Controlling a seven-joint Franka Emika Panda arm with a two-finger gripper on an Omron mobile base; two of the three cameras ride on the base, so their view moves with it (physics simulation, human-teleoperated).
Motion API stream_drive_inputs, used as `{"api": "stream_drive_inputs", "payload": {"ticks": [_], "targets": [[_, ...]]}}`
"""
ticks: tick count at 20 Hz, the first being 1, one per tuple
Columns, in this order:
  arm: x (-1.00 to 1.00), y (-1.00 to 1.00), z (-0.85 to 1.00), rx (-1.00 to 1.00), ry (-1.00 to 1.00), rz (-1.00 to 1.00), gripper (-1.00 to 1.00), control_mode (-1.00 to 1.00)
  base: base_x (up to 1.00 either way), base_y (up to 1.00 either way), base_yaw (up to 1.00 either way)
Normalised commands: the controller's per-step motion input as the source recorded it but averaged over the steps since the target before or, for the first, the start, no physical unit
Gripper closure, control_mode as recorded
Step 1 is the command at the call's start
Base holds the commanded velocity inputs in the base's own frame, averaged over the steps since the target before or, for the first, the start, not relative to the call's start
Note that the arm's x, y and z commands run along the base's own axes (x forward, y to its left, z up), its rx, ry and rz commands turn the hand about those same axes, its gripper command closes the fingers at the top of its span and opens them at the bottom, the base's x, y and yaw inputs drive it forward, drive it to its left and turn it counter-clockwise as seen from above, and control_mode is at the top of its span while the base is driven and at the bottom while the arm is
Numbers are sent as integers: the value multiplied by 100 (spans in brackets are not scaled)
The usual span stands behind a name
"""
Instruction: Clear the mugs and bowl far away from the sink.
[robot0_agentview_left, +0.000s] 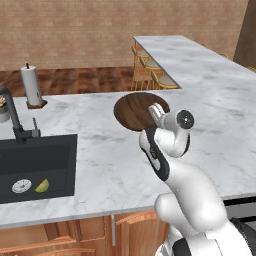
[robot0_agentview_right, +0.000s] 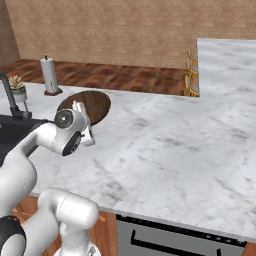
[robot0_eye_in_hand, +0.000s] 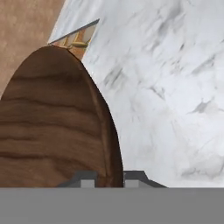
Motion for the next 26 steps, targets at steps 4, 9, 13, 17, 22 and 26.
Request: {"api": "stream_drive_inputs", "payload": {"ticks": [4,9,13,17,22,26], "targets": [[-21,-39,71,9,23,0,100,-100,0,0,0],[-39,-13,26,3,5,0,100,-100,0,0,0],[-56,0,5,0,-10,0,100,-100,0,0,0],[-79,0,1,0,-16,0,100,-100,0,0,0],[-59,0,4,0,-3,-3,100,-100,0,0,0],[-40,2,1,0,0,-7,100,-100,0,0,0]]}}
